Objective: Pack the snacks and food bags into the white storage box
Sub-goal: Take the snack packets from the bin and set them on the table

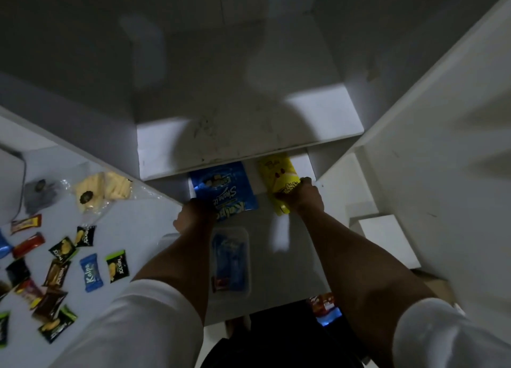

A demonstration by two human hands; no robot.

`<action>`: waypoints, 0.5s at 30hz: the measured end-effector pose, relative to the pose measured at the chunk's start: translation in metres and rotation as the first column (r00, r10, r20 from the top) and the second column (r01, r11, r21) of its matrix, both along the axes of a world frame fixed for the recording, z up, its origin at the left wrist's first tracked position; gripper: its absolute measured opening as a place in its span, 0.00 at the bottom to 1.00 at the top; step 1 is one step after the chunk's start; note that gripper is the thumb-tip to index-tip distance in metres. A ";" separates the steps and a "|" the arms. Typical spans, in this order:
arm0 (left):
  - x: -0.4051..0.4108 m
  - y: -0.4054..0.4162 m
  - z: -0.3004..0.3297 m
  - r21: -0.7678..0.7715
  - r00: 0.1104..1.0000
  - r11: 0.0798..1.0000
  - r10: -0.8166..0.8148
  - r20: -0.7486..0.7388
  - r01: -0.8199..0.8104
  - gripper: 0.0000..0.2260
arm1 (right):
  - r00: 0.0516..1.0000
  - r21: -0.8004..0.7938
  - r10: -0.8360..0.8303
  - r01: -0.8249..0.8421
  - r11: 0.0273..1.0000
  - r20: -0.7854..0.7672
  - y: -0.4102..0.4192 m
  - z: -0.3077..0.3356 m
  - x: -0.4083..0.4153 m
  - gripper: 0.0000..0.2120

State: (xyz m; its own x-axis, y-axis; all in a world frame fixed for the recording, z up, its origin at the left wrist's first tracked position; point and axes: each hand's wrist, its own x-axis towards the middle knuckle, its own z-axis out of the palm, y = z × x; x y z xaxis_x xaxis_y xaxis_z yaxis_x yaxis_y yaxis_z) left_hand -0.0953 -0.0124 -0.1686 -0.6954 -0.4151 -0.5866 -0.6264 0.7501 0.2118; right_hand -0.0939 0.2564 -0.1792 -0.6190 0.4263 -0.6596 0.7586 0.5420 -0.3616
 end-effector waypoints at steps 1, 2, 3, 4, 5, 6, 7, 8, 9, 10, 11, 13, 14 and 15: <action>0.001 0.002 -0.002 0.027 1.000 0.999 0.027 -0.008 -0.027 0.15 | 1.000 -0.013 0.001 -0.001 1.000 -0.011 0.001 0.000 0.001 0.50; 0.001 0.003 -0.004 0.054 0.998 0.997 0.057 -0.019 -0.056 0.17 | 1.000 -0.026 0.004 -0.004 1.000 -0.025 0.002 0.000 0.002 0.47; 0.000 0.004 -0.005 0.084 0.995 0.993 0.090 -0.035 -0.086 0.19 | 0.999 -0.046 0.005 -0.007 0.999 -0.042 0.003 -0.001 0.002 0.43; -0.001 0.006 -0.005 0.120 0.990 0.985 0.127 -0.053 -0.120 0.21 | 0.999 -0.073 -0.002 -0.002 0.997 -0.054 0.005 -0.004 0.002 0.37; -0.003 0.007 -0.007 0.157 0.984 0.976 0.163 -0.067 -0.151 0.22 | 0.998 -0.103 -0.011 0.004 0.995 -0.067 0.007 -0.008 0.002 0.32; -0.005 0.008 -0.008 0.188 0.978 0.966 0.196 -0.075 -0.179 0.22 | 0.997 -0.127 -0.022 0.012 0.992 -0.080 0.009 -0.013 0.002 0.28; -0.007 0.010 -0.008 0.205 0.973 0.958 0.218 -0.078 -0.198 0.20 | 0.995 -0.149 -0.043 0.028 0.988 -0.092 0.011 -0.017 0.002 0.25; -0.009 0.012 -0.008 0.212 0.969 0.953 0.236 -0.074 -0.216 0.19 | 0.991 -0.180 -0.079 0.058 0.982 -0.107 0.013 -0.020 0.003 0.21; -0.010 0.012 -0.009 0.218 0.964 0.947 0.257 -0.065 -0.237 0.17 | 0.984 -0.226 -0.129 0.099 0.969 -0.119 0.014 -0.021 0.006 0.18; -0.009 0.014 -0.008 0.230 0.960 0.939 0.275 -0.055 -0.256 0.16 | 0.973 -0.285 -0.195 0.153 0.946 -0.125 0.016 -0.018 0.009 0.16; -0.009 0.015 -0.006 0.246 0.958 0.933 0.284 -0.049 -0.264 0.14 | 0.955 -0.353 -0.272 0.215 0.910 -0.118 0.017 -0.014 0.012 0.16; -0.009 0.017 0.002 0.277 0.956 0.927 0.283 -0.081 -0.251 0.10 | 0.913 -0.478 -0.394 0.303 0.825 -0.102 0.018 -0.002 0.017 0.16; -0.010 0.020 0.007 0.287 0.956 0.930 0.270 -0.116 -0.228 0.08 | 0.896 -0.527 -0.435 0.328 0.784 -0.089 0.018 0.004 0.018 0.15; -0.011 0.022 0.012 0.294 0.956 0.937 0.245 -0.164 -0.190 0.08 | 0.881 -0.570 -0.468 0.347 0.745 -0.074 0.017 0.009 0.020 0.13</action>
